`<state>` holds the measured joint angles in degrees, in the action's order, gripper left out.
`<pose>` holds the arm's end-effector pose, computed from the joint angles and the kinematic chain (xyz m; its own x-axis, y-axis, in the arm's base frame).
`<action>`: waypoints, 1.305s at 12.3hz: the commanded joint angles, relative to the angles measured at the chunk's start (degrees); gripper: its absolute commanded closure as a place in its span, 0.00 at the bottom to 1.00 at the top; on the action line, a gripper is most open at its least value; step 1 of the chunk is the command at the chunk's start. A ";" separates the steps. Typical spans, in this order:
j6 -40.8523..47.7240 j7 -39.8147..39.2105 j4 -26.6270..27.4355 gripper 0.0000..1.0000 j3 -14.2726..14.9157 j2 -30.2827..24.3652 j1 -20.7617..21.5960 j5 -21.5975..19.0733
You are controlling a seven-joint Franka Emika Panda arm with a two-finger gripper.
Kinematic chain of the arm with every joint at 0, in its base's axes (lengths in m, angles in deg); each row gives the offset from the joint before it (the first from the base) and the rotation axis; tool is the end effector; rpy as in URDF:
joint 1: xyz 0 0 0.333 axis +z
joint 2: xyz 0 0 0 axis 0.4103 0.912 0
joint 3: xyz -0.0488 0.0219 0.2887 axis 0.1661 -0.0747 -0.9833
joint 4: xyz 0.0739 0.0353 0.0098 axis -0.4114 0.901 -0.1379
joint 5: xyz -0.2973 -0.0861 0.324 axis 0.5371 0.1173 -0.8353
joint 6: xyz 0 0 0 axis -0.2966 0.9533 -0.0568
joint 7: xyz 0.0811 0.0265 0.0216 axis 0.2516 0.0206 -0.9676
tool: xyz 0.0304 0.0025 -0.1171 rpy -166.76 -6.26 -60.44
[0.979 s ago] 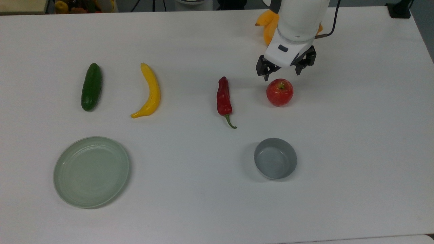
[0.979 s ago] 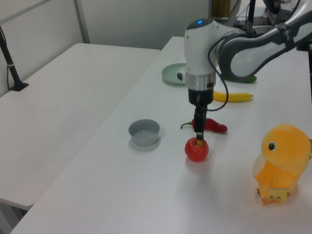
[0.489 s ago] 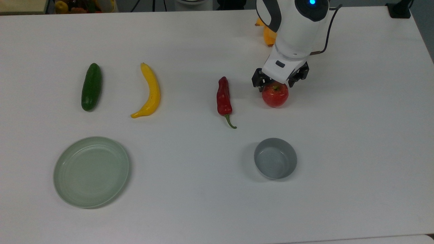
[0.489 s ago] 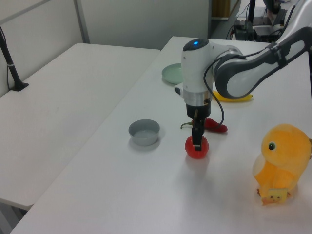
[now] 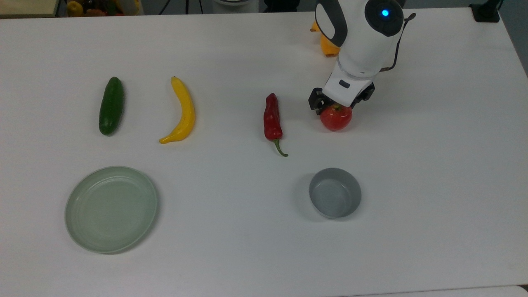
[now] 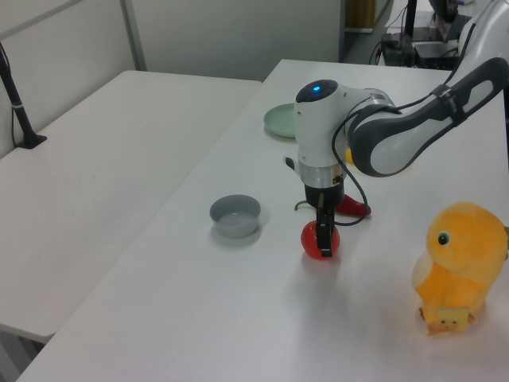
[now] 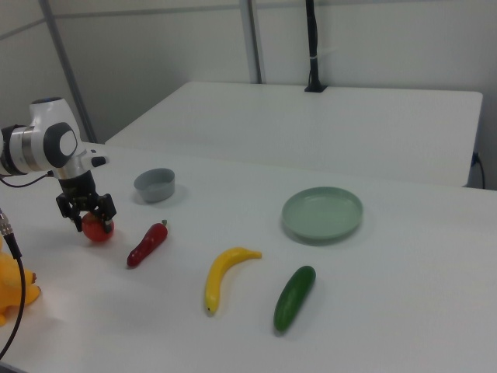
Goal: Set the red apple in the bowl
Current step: 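Lift the red apple and carry it over the grey bowl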
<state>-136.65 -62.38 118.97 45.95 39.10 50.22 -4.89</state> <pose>0.6220 0.3406 0.2613 0.9608 0.2698 -0.0642 0.2729 -0.9610 0.0456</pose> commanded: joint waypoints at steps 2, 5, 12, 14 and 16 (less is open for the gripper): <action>-0.24 0.97 0.06 0.53 -0.14 -0.65 0.37 1.12; -0.15 1.15 -3.18 0.53 0.39 -1.44 -0.33 0.68; -4.19 0.97 -17.40 0.53 0.57 3.72 -6.30 0.33; -3.76 1.14 -24.86 0.53 0.48 8.72 -6.48 0.33; -4.28 1.23 -28.23 0.53 0.30 12.16 -6.40 0.33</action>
<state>-140.36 -62.29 97.47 46.58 45.64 43.66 -4.71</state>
